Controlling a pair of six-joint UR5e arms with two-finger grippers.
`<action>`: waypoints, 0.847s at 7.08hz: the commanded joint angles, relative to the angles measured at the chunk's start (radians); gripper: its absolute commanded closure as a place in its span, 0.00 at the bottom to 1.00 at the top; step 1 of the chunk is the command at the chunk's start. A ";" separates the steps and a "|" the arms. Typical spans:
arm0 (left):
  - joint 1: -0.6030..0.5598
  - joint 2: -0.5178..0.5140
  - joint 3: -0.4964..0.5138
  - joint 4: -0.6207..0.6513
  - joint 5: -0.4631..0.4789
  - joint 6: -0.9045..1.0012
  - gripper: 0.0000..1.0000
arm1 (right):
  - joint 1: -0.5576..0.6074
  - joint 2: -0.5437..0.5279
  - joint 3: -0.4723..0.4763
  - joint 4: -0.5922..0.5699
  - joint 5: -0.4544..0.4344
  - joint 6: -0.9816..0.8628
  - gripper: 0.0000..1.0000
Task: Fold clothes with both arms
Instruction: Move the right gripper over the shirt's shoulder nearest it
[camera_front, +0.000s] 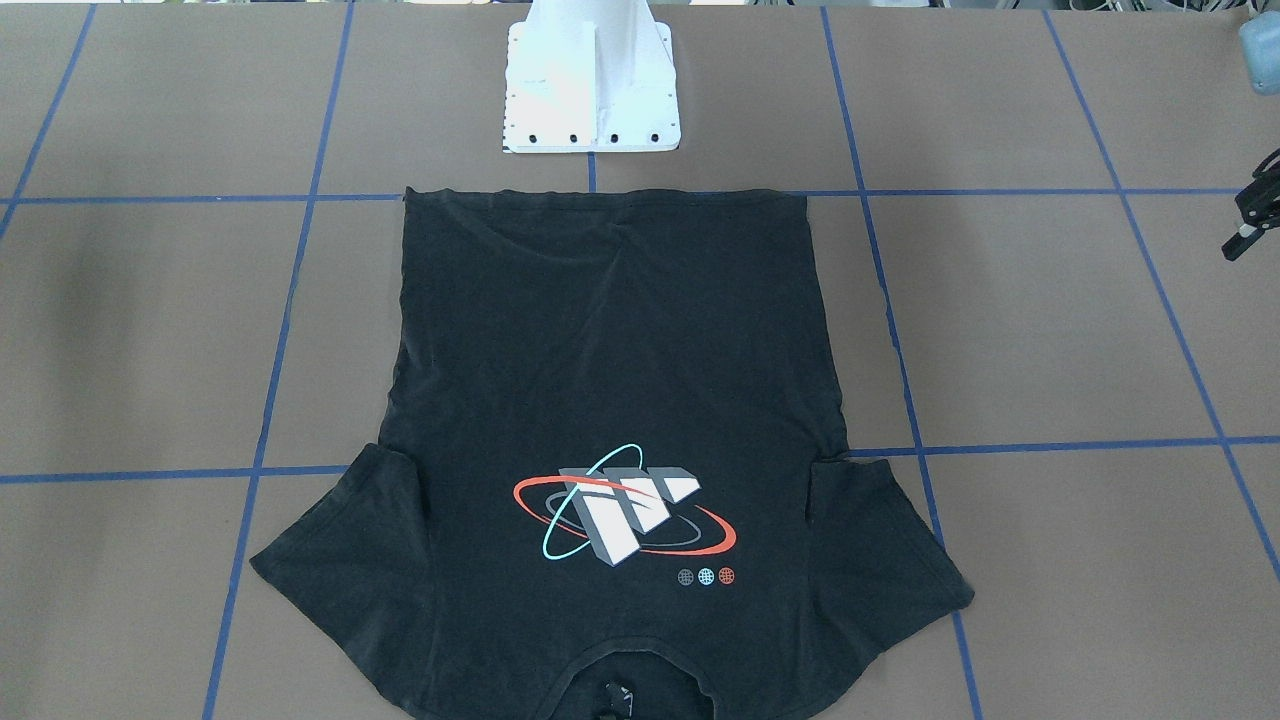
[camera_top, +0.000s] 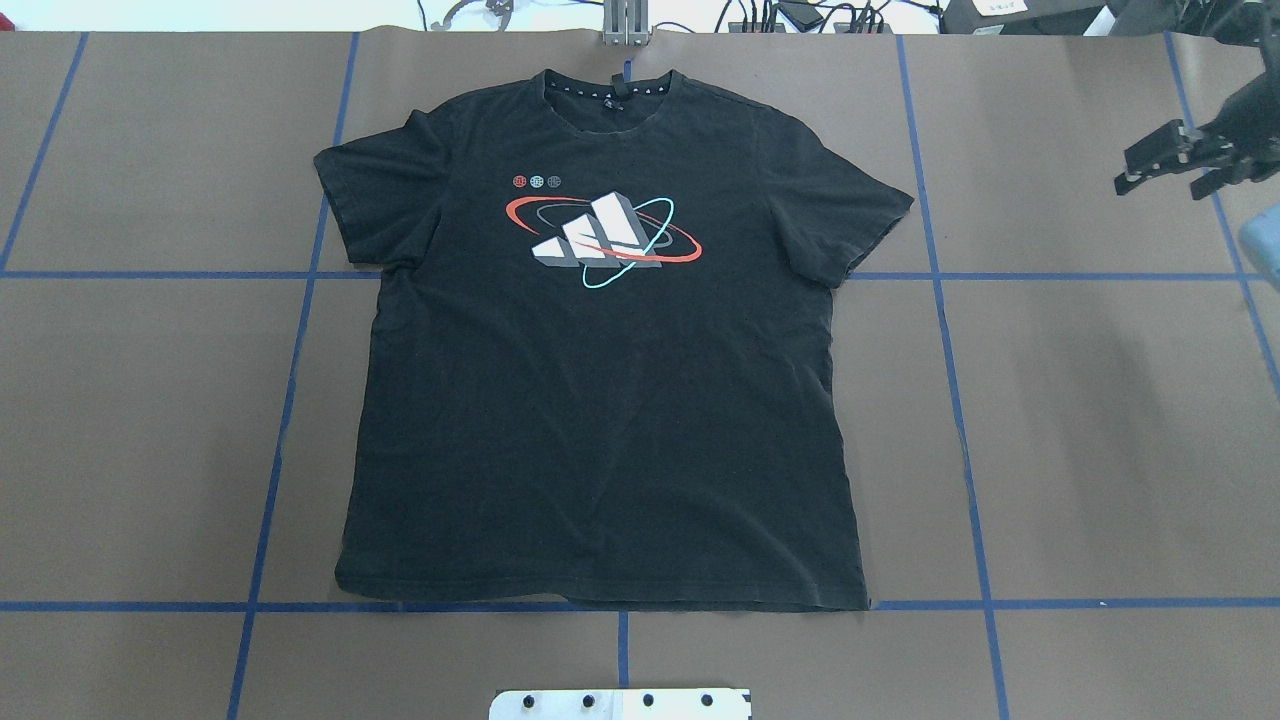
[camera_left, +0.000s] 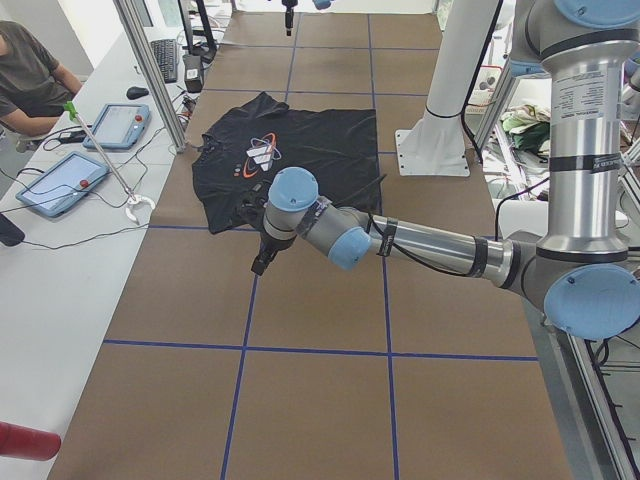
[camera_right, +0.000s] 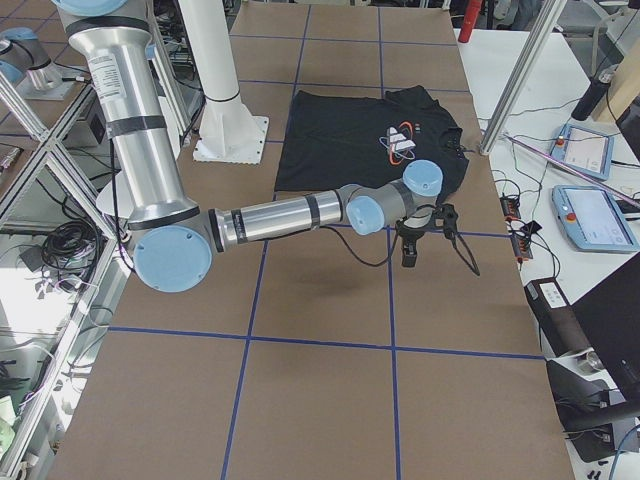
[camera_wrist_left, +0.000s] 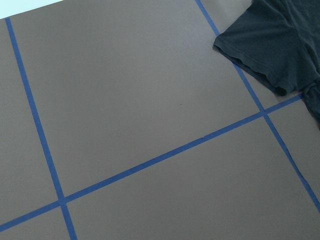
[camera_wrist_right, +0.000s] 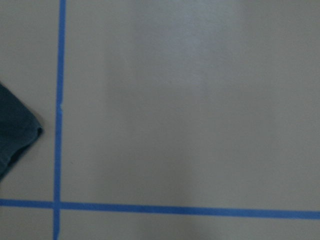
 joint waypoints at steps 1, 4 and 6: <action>0.000 0.002 -0.031 -0.001 0.001 -0.068 0.00 | -0.107 0.192 -0.159 0.136 -0.003 0.287 0.00; 0.000 0.003 -0.027 0.001 0.009 -0.062 0.00 | -0.178 0.293 -0.267 0.136 -0.040 0.335 0.01; 0.000 0.003 -0.027 -0.001 0.012 -0.064 0.00 | -0.206 0.352 -0.382 0.151 -0.092 0.335 0.08</action>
